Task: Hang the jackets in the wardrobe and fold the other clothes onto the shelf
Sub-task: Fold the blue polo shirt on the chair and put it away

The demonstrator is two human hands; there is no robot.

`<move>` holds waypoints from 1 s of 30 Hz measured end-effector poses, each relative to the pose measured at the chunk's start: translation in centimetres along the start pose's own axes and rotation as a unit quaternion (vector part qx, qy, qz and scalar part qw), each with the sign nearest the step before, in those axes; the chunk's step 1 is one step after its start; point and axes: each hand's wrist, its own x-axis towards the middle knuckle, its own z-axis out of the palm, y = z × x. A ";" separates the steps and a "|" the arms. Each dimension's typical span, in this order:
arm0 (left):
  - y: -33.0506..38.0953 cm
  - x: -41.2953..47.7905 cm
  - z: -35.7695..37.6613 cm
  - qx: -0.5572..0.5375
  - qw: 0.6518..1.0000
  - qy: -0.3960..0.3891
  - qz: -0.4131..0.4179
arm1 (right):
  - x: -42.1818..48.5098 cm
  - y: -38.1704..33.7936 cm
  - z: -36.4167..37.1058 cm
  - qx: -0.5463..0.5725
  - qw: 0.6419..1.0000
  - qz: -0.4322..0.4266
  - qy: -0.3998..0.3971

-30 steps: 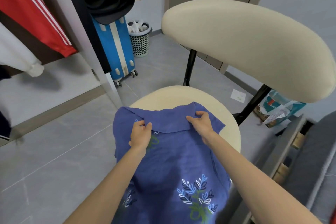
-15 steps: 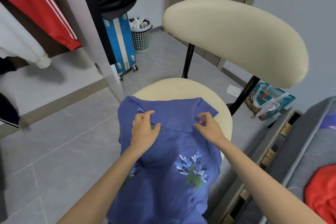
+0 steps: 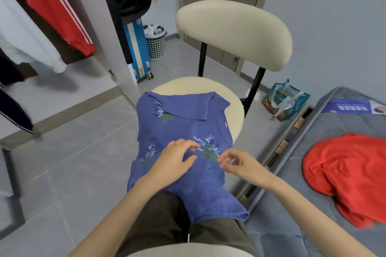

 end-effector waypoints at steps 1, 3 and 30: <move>0.1 -1.1 0.2 0.008 1.000 -0.017 0.010 | -1.3 0.2 0.3 -0.009 1.000 -0.005 -0.008; 0.3 -3.4 0.8 0.019 0.996 -0.073 0.036 | -3.5 1.0 1.0 -0.024 0.999 -0.011 -0.029; 0.1 -7.2 2.0 -0.178 0.979 0.082 -0.051 | -7.5 6.0 4.5 -0.160 0.980 -0.034 0.114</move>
